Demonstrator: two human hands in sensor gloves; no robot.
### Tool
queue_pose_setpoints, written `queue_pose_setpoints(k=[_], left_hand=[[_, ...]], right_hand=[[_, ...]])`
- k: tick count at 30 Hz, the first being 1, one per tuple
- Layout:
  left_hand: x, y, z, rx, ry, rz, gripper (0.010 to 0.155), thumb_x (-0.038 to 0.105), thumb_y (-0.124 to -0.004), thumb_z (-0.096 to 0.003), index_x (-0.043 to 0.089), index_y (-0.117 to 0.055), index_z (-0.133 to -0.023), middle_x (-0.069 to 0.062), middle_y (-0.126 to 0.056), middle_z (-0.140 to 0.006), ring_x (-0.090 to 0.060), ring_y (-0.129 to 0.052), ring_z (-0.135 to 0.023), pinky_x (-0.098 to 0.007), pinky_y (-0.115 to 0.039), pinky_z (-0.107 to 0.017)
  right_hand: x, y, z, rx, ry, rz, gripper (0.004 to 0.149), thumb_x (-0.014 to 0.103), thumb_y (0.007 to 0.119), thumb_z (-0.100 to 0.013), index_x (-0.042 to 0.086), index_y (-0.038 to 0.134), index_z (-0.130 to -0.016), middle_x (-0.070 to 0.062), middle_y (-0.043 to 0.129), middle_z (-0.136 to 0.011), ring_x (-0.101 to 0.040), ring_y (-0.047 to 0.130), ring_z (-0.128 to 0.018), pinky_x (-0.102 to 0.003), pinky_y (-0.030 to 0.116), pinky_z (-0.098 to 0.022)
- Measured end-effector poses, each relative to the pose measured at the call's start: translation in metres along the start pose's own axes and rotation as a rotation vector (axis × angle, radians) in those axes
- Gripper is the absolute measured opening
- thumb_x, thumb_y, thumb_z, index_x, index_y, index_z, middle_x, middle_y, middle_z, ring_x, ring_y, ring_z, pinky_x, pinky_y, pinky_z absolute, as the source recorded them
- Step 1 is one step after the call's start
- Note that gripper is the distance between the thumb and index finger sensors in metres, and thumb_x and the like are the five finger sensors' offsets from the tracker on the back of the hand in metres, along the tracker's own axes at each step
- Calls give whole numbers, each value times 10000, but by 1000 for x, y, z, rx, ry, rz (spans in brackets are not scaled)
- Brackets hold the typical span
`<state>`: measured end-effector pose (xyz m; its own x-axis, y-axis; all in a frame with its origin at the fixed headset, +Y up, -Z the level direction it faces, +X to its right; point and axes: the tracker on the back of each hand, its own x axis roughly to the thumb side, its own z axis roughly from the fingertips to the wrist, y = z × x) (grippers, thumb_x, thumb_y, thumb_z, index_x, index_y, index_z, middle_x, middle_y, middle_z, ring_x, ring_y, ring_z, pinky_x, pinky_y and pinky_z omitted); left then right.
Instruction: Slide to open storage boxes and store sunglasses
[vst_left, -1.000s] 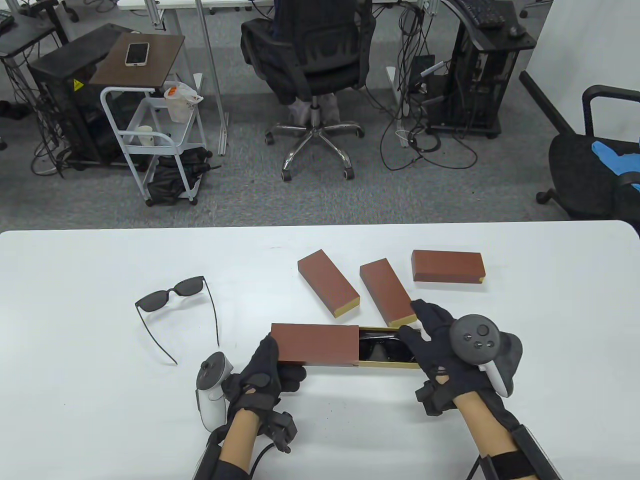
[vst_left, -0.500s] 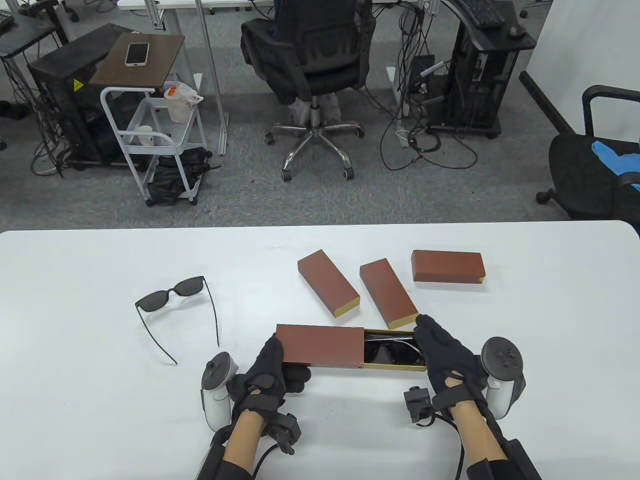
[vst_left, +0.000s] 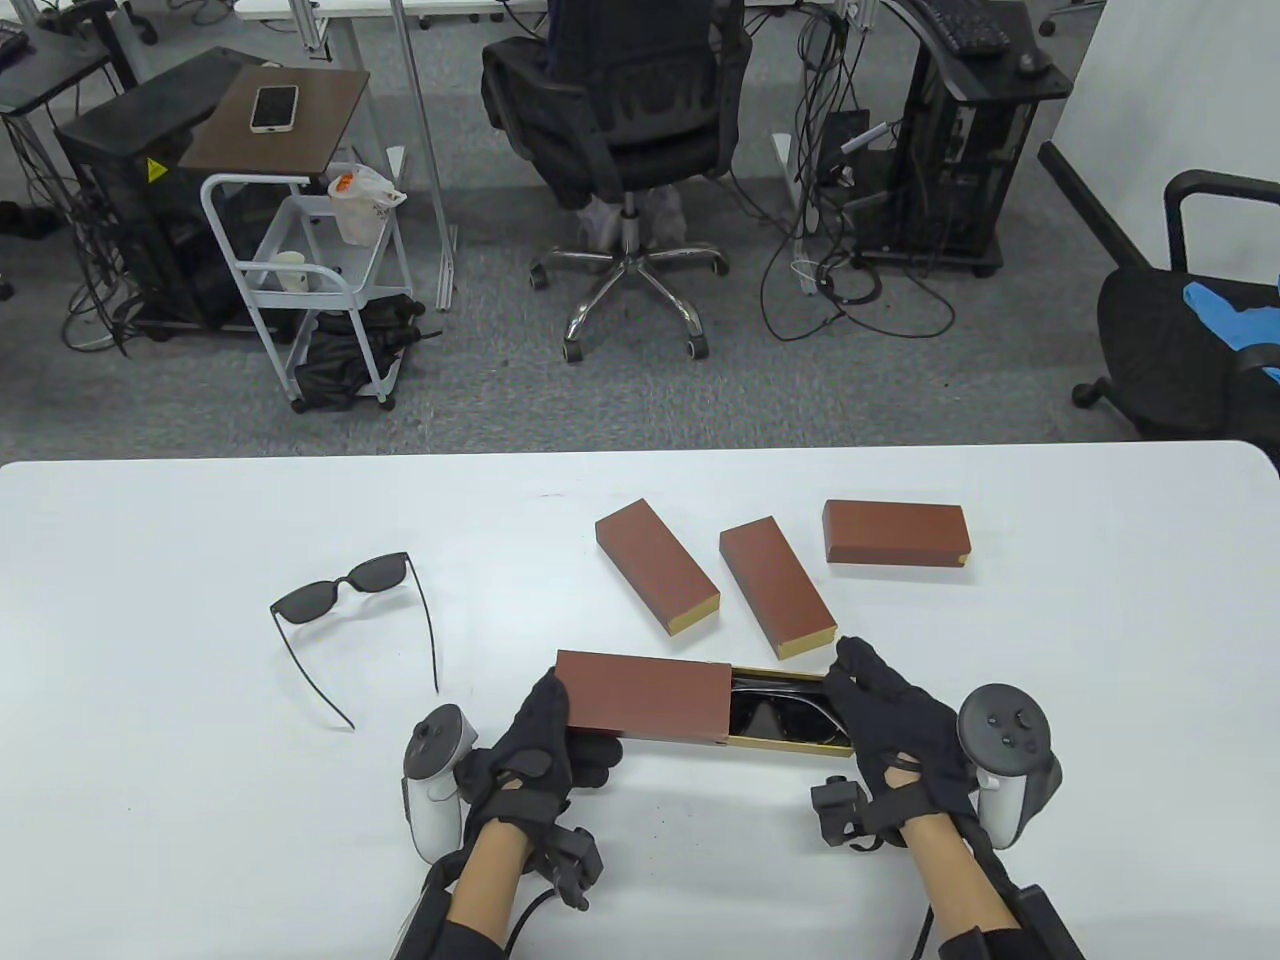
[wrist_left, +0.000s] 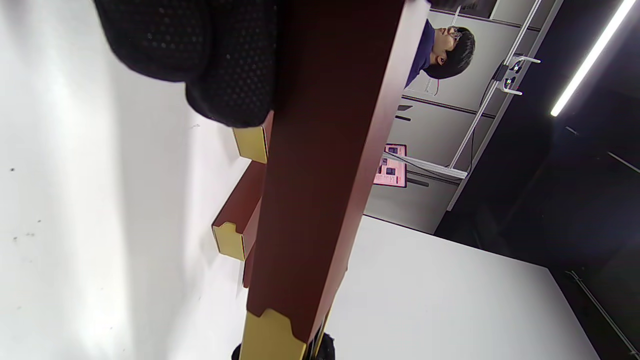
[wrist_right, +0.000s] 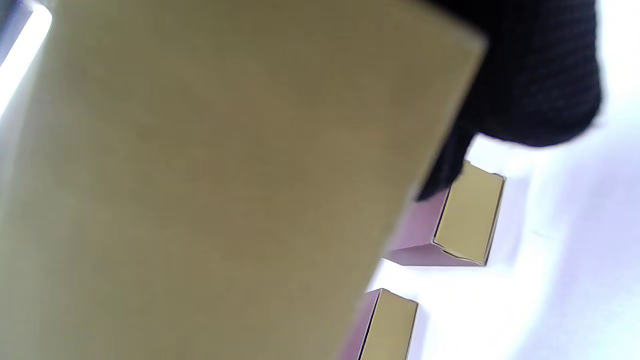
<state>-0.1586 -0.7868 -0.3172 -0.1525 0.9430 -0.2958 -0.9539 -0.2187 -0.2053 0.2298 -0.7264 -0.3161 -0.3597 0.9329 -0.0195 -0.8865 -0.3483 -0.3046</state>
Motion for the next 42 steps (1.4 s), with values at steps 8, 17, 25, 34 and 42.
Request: queue_pose_setpoints(k=[8,17,25,34,42], left_hand=[[-2,-3,2,14,3,61,766,624,-504,-517,211,-352,-1143,-90,-795,-923,-261,-930,-692,-488,-776,-528],[-5,-24,0,-92,58,67,778,616,-510,-526,161,-328,-1131,-111,-792,-963,-295,-933,-745,-510,-776,-545],[-6,-42,-1,-191,115,4,785,611,-506,-530,148,-295,-1128,-132,-769,-993,-316,-915,-785,-523,-768,-561],[-8,-43,-1,-220,128,-14,791,603,-508,-533,173,-225,-1133,-137,-693,-1023,-329,-851,-831,-536,-727,-594],[-2,-23,0,-95,106,-47,791,634,-595,-536,211,-316,-1143,-90,-778,-937,-279,-907,-719,-498,-761,-547]], right_hand=[[-7,11,2,200,-32,-278,684,551,720,-372,240,509,-944,-150,509,-1025,-386,648,-888,-477,695,-612],[-4,25,3,417,-40,-369,860,741,563,-346,251,256,-983,-75,194,-1079,-347,277,-976,-495,434,-704],[-3,43,11,566,-51,-310,875,766,526,-348,278,165,-978,-50,88,-1073,-330,165,-972,-493,351,-712],[0,57,19,615,-69,-275,860,754,539,-355,305,135,-968,-9,36,-1058,-295,113,-962,-479,314,-708],[22,54,23,549,-370,159,800,573,897,-280,334,527,-948,-137,551,-1029,-456,584,-918,-564,589,-663]])
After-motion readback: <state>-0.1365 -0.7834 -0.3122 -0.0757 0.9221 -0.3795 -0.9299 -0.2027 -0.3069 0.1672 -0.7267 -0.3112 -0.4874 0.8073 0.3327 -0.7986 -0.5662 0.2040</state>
